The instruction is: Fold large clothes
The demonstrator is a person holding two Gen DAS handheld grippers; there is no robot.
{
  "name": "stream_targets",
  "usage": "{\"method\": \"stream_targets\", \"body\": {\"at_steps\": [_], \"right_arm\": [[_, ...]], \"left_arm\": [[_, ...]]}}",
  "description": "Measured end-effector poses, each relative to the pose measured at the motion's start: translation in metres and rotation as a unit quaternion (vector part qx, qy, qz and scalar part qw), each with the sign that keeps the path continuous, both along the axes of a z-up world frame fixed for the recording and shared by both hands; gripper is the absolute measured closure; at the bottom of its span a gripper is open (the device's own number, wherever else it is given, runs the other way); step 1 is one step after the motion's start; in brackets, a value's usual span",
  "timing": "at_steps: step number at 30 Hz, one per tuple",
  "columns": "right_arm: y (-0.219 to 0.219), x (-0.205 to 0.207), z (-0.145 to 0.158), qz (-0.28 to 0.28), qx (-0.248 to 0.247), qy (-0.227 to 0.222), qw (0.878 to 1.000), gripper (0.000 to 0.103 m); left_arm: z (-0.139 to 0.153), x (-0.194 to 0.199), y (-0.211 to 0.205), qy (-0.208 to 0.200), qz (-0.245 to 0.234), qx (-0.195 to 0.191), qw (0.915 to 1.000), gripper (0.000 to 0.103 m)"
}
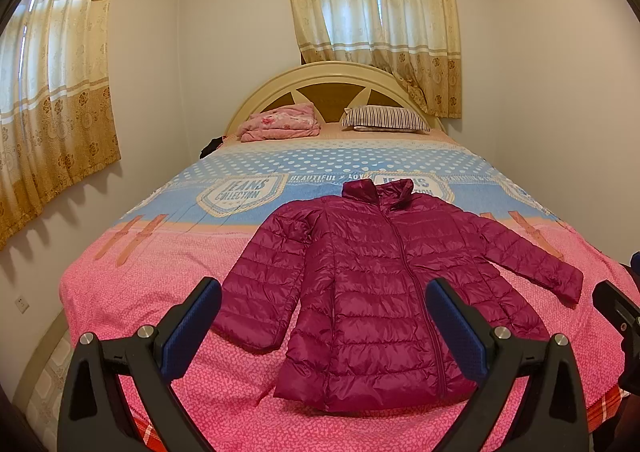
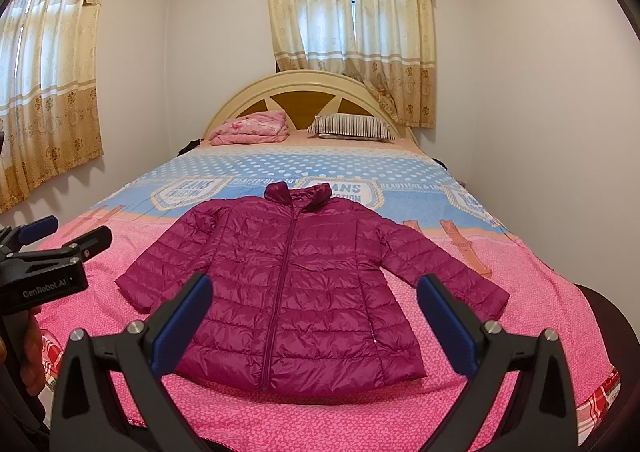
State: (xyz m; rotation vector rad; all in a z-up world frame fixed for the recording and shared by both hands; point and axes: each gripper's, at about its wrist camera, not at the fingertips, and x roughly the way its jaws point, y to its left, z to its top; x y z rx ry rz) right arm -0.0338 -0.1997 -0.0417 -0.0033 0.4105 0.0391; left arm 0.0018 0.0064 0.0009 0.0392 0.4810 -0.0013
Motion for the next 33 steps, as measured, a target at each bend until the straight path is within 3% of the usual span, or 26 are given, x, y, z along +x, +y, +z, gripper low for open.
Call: {"method": "stream_targets", "body": {"at_steps": [33], "right_arm": [[-0.0051, 0.0066, -0.0077, -0.003, 0.001, 0.015, 1.0, 0.0]], "left_arm": [[-0.0069, 0.0028, -0.0016, 0.005, -0.002, 0.004, 1.0, 0.001]]}}
